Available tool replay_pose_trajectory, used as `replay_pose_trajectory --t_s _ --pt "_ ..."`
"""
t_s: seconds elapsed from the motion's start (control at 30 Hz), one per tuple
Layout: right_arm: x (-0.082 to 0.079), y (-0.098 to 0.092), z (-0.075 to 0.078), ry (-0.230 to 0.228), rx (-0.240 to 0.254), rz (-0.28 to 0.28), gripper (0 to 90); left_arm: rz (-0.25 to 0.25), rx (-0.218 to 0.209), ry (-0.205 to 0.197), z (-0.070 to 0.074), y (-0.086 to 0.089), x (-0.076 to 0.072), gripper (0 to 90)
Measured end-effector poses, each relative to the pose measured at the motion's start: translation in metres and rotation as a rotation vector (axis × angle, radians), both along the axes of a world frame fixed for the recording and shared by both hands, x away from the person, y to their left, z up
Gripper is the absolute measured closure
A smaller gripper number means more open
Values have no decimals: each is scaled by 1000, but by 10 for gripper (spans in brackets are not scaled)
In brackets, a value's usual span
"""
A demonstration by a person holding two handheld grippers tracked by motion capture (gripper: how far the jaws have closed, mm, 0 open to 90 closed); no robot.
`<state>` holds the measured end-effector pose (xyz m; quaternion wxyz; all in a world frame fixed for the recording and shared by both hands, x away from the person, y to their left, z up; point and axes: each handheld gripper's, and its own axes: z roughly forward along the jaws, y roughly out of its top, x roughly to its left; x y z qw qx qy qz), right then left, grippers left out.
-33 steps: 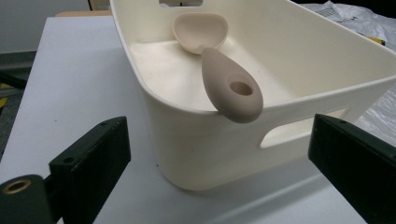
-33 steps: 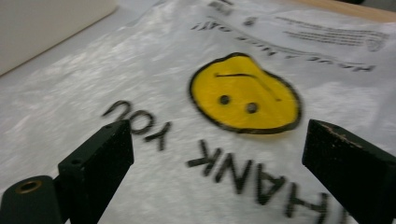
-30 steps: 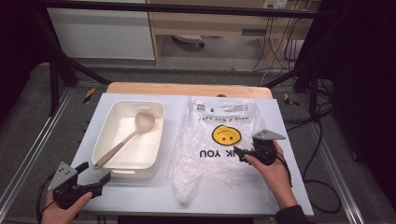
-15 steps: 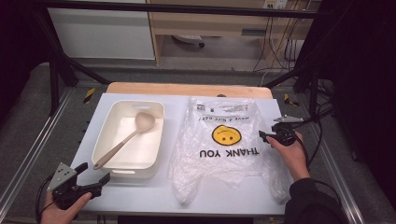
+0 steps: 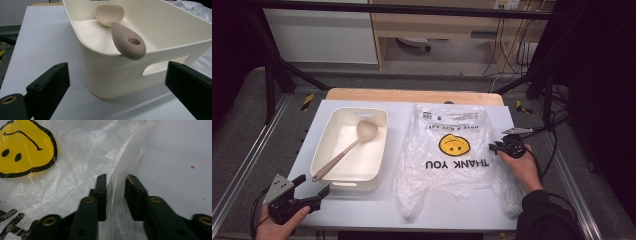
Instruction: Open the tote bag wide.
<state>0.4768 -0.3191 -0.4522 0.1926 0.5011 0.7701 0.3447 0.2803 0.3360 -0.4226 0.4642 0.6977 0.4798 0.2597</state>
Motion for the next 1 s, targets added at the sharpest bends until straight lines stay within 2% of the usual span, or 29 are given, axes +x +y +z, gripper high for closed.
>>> replay_pose_trajectory --t_s 0.03,0.07,0.1,0.27,0.47,0.63,0.67,0.7,0.73,0.83,0.9,0.97,1.0 --pt "0 0 0 0 14 1 808 0 0 0 0 0 0 55" --pt "0 0 0 0 14 1 808 -1 2 -1 0 0 0 55" --pt "0 -2 0 1 30 0 887 0 3 -2 0 0 0 55" --pt "2 -4 -1 -5 62 -17 900 5 -3 0 0 1 0 55" --pt "10 -15 -3 -34 114 -138 900 8 -5 2 -1 1 0 55" --pt "15 -27 -5 -43 149 -280 900 10 -4 4 -1 1 1 55" --pt "15 -27 -5 -43 149 -280 900 9 -5 5 -1 1 1 55" --pt "16 -29 -6 -50 151 -305 900 11 -3 5 -1 1 1 55" --pt "16 -33 -6 -53 154 -355 900 11 -3 6 -1 1 1 55" --pt "13 -35 -7 -47 156 -386 900 11 -2 4 -1 2 1 55" --pt "12 -34 -7 -46 152 -379 899 11 -2 4 -1 2 1 55" --pt "8 -32 -4 -57 159 -368 769 12 -6 2 -1 2 1 55" --pt "6 -31 -2 -62 153 -348 630 12 -4 0 -1 2 0 55"
